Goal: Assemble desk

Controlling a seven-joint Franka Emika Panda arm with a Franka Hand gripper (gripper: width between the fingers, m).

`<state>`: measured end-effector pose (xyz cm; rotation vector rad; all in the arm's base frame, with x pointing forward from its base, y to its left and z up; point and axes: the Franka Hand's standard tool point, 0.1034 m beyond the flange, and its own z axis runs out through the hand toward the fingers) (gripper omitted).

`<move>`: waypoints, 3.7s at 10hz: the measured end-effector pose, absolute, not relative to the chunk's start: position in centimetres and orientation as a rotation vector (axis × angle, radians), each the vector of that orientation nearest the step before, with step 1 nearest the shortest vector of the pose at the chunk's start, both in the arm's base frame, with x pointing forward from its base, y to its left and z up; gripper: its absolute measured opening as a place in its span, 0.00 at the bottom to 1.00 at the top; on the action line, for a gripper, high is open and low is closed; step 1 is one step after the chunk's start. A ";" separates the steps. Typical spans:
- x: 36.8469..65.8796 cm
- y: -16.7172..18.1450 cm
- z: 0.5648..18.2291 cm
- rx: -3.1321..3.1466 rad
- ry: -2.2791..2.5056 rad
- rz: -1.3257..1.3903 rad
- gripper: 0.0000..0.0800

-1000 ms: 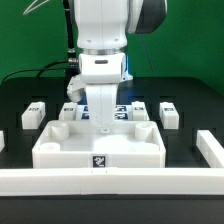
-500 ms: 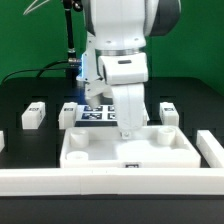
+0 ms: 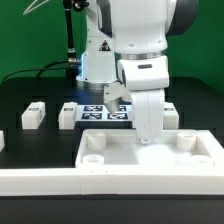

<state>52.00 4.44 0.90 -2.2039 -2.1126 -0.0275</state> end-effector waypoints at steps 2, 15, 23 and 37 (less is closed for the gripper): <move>51.9 4.2 0.9 -2.211 -2.093 -0.014 0.08; 51.9 4.2 0.9 -2.212 -2.092 -0.013 0.81; 52.2 7.4 5.9 -2.755 -1.374 0.050 0.81; 48.6 11.4 5.5 -3.030 -0.131 0.775 0.81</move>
Offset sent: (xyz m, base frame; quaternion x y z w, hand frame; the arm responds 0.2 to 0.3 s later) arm 0.0000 0.0000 0.0000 0.0000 0.0000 0.0000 1.0000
